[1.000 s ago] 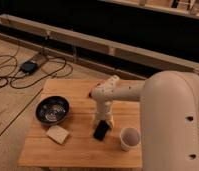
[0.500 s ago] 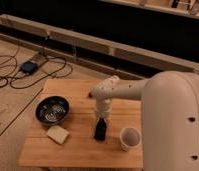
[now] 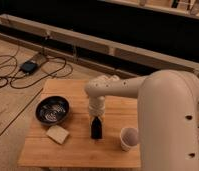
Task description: Place the eraser on the white sponge
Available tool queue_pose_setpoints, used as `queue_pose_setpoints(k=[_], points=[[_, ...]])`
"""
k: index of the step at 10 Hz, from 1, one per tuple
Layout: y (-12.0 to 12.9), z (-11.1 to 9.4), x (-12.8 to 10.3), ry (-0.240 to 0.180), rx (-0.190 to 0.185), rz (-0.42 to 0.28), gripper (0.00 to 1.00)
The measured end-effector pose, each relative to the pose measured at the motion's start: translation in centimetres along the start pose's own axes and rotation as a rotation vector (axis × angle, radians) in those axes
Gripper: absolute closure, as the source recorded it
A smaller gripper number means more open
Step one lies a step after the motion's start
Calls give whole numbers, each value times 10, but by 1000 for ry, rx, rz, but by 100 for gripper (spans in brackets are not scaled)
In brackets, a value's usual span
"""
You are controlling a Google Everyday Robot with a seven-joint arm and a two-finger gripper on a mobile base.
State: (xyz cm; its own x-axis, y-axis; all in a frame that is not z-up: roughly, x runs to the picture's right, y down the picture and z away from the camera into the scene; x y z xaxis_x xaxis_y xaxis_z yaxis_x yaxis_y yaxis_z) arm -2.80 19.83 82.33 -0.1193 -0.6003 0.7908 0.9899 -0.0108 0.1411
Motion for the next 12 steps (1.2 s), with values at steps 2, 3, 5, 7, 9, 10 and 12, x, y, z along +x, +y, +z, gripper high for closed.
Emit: queue_pose_setpoints(k=[2, 3, 5, 7, 9, 10, 12], points=[[-34, -7, 2, -13, 13, -125, 100], [-56, -9, 1, -24, 20, -200, 100], [-92, -10, -2, -45, 27, -319, 100], [-119, -11, -6, -58, 28, -400, 100], [-151, -12, -11, -76, 36, -487, 100], [-163, -14, -15, -86, 39, -518, 100], [-181, -14, -22, -102, 45, -566, 100]])
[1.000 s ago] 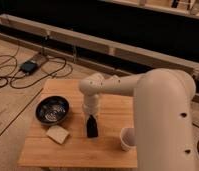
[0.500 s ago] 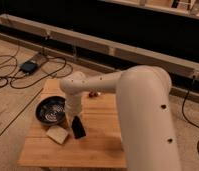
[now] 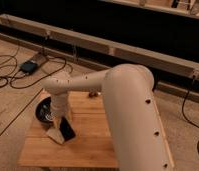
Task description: Place the eraser on the white sponge
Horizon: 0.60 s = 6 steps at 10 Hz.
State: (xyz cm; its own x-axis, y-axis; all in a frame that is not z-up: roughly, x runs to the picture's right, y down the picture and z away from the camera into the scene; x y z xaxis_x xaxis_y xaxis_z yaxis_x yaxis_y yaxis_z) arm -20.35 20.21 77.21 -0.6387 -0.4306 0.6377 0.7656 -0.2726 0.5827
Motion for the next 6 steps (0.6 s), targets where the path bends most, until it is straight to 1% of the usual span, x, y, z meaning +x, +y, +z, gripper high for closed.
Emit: queue_pose_setpoints(k=[3, 6], points=[[-22, 3, 6, -22, 9, -61, 100], [-36, 6, 8, -39, 11, -105, 100]])
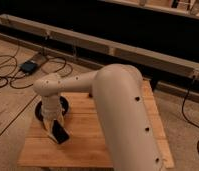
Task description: Place the eraser on the white sponge
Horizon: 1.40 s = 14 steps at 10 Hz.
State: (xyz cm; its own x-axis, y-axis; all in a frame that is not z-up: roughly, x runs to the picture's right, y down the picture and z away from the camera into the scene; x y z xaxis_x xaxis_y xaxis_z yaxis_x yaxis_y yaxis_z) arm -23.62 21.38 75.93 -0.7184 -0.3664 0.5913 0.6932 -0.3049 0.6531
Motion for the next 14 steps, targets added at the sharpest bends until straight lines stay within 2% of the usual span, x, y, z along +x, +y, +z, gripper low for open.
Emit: queue_pose_setpoints(k=[3, 8, 10, 11, 14], points=[[-4, 6, 9, -3, -13, -25, 100], [12, 9, 26, 26, -41, -15, 99], [12, 9, 27, 29, -48, -19, 86], [12, 10, 27, 26, -51, -22, 73], [9, 10, 24, 19, -50, -32, 45]])
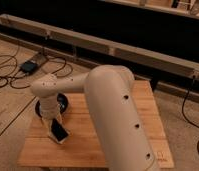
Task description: Place the eraser on the white sponge
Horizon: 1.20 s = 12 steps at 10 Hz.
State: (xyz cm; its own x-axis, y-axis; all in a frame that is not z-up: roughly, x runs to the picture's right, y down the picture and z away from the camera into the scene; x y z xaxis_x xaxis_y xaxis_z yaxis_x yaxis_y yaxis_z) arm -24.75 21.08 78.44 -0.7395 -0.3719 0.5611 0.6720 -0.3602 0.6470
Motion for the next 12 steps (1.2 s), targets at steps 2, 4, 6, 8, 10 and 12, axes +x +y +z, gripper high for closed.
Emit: queue_pose_setpoints(k=[2, 4, 6, 8, 10, 12], points=[[-3, -1, -2, -5, 5, -9, 38], [-5, -1, -4, -7, 8, -14, 38], [-4, -1, -4, -8, 8, -14, 38], [0, -1, -5, -7, 0, -7, 38], [6, -2, -6, -5, -8, 7, 38], [14, -4, -9, -1, -11, 35, 38]])
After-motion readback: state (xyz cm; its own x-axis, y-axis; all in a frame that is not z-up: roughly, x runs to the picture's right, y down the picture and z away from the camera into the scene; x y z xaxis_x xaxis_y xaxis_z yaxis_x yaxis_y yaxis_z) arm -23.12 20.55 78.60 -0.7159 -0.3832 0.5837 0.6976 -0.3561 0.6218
